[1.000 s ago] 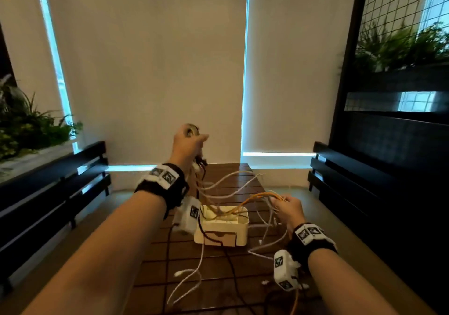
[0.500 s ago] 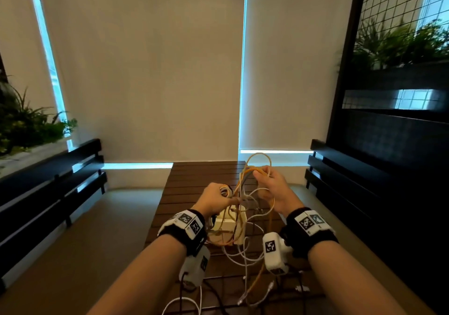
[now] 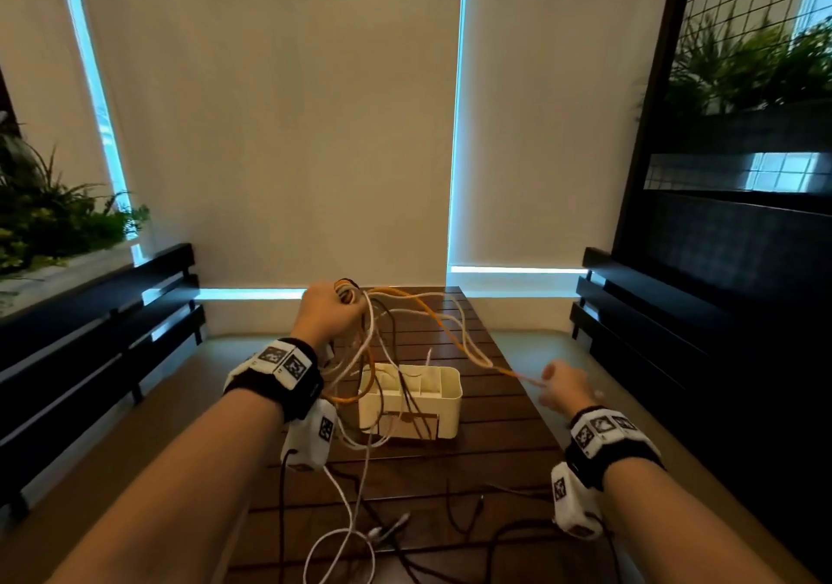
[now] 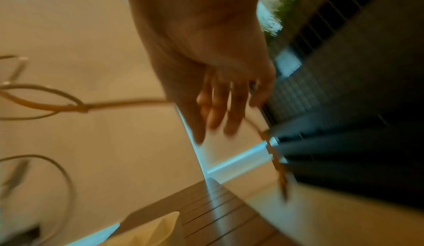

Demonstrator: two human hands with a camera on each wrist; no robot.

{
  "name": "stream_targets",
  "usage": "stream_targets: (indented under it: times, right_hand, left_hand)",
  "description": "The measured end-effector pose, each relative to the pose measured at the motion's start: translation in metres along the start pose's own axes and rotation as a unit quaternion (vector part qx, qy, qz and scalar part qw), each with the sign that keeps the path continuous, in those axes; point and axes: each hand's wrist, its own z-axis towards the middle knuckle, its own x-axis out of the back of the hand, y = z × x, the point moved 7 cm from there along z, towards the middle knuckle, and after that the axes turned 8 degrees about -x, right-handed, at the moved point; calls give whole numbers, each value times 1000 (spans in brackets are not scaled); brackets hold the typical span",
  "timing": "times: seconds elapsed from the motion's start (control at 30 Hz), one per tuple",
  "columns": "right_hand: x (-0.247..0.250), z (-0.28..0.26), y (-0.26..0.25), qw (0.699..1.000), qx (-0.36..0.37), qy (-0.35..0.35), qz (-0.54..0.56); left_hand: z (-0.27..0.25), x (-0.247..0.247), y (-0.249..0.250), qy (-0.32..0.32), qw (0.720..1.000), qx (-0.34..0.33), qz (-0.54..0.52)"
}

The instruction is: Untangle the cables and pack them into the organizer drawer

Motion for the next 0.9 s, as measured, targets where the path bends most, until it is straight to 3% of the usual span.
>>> stream_targets:
  times: [0.07,0.1,0.17,0.23,0.27,0.3,0.33,0.37,0.43,0.5,0.6,0.7,0.8,0.9]
  right_hand:
    - [-25,-4,-14,989,50,-100,-101]
    - [-29,-10,-29,985,93,-120,-81]
    - [-23,-23,-63,965,161,-159,133]
    - [3,-31,-86,897,171,-111,391]
    - [18,-32,-91,876,157,-52,454]
    - [29,-34,-95,874,150,5,463]
    - [36,-39,-102,878,164,30,449]
    - [36,-45,-113,882,203,6,425]
    - [13,-63,-139,881,293,-146,341]
    - [-10,-81,-151,878,334,-231,252]
    - [-21,-93,-152,874,332,-258,244]
    - [-25,-100,-149,848,319,-325,273]
    - [-30,-100,-153,868,345,-304,190]
    - [-28,-79,-143,897,291,-255,213]
  left_hand:
    - [-1,-5,3,-25,1000,-10,9]
    - [-3,-8,6,-33,999,-16,10]
    - [-4,-13,11,-34,999,-34,-6]
    - [-5,-15,16,-35,997,-58,-34]
    - [-5,-17,19,-38,996,-71,-44]
    - [-5,-19,22,-44,994,-81,-51]
    - [-5,-20,23,-50,993,-87,-58]
    - [-5,-21,25,-55,992,-90,-69]
    - [-6,-22,27,-52,991,-90,-88]
    - [-7,-20,32,-41,991,-89,-91]
    - [-8,-16,33,-16,994,-79,-74]
    - [-9,-13,29,-5,995,-65,-78]
    - [-11,-13,33,0,997,-56,-59]
    - [-10,-4,28,32,998,-38,-29]
